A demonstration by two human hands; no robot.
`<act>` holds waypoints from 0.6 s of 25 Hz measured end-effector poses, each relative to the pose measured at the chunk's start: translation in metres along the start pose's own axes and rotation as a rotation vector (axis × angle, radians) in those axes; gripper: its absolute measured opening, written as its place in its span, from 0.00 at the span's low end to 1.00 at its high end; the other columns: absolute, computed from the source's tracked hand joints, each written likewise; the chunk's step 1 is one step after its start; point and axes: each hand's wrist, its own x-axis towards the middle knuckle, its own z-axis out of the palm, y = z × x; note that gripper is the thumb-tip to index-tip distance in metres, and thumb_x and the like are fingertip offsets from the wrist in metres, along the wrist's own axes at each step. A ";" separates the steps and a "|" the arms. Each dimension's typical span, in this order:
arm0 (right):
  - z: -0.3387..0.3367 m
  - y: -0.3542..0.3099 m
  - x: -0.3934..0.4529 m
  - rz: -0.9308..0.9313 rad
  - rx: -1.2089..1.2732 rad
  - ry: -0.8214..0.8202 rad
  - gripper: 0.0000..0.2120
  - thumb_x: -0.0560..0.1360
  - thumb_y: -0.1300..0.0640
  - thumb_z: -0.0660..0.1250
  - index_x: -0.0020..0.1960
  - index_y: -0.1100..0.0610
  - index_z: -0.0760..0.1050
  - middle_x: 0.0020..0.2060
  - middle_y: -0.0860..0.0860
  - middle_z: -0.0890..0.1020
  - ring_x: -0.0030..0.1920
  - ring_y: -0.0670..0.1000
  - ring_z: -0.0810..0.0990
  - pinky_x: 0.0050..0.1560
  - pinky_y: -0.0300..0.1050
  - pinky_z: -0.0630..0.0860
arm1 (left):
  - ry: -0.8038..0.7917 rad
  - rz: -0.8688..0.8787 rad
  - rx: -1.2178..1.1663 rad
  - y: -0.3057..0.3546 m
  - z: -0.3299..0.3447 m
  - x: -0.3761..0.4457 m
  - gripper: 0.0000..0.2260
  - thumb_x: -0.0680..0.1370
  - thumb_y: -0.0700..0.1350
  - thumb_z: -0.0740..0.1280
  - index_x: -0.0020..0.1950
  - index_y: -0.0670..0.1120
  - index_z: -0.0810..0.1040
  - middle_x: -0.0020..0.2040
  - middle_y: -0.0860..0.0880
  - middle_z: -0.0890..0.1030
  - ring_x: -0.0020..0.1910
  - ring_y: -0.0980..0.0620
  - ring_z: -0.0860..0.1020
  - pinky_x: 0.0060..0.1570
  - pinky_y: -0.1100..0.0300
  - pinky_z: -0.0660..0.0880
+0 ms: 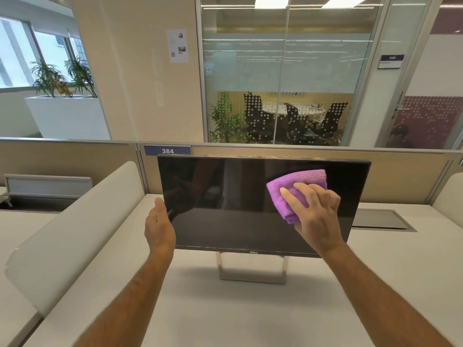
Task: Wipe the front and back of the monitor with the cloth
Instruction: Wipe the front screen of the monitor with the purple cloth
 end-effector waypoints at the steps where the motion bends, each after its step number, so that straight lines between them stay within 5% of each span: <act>1: -0.001 0.004 0.000 0.083 0.011 0.030 0.36 0.63 0.59 0.80 0.69 0.57 0.73 0.63 0.61 0.74 0.64 0.62 0.70 0.58 0.59 0.72 | -0.002 0.004 0.001 0.000 -0.001 0.001 0.39 0.72 0.72 0.46 0.74 0.52 0.67 0.74 0.47 0.70 0.71 0.42 0.70 0.70 0.43 0.64; 4: -0.004 0.004 0.006 0.408 0.084 0.122 0.37 0.64 0.62 0.79 0.71 0.55 0.71 0.65 0.60 0.71 0.66 0.62 0.68 0.60 0.58 0.71 | -0.013 0.014 -0.003 -0.001 -0.001 0.002 0.37 0.73 0.71 0.46 0.73 0.52 0.68 0.73 0.47 0.71 0.71 0.42 0.70 0.70 0.43 0.64; 9: 0.005 -0.015 0.009 -0.160 -0.014 -0.049 0.33 0.65 0.55 0.79 0.68 0.56 0.75 0.61 0.59 0.77 0.63 0.61 0.71 0.57 0.58 0.71 | -0.014 -0.005 -0.009 -0.001 -0.002 0.005 0.38 0.71 0.73 0.46 0.72 0.52 0.69 0.73 0.47 0.71 0.70 0.42 0.71 0.70 0.42 0.65; 13: 0.004 -0.021 0.036 0.111 0.017 0.023 0.35 0.68 0.55 0.76 0.72 0.55 0.68 0.64 0.58 0.73 0.65 0.60 0.69 0.58 0.58 0.70 | -0.021 -0.027 -0.028 0.001 -0.004 0.007 0.39 0.70 0.74 0.46 0.72 0.52 0.69 0.72 0.47 0.72 0.69 0.42 0.72 0.70 0.40 0.67; 15: 0.008 -0.033 0.041 0.086 -0.002 0.020 0.33 0.70 0.55 0.73 0.73 0.54 0.68 0.64 0.58 0.73 0.64 0.60 0.70 0.57 0.58 0.69 | -0.030 -0.030 -0.033 0.000 -0.005 0.008 0.40 0.70 0.74 0.47 0.72 0.52 0.70 0.72 0.47 0.72 0.69 0.42 0.72 0.69 0.39 0.67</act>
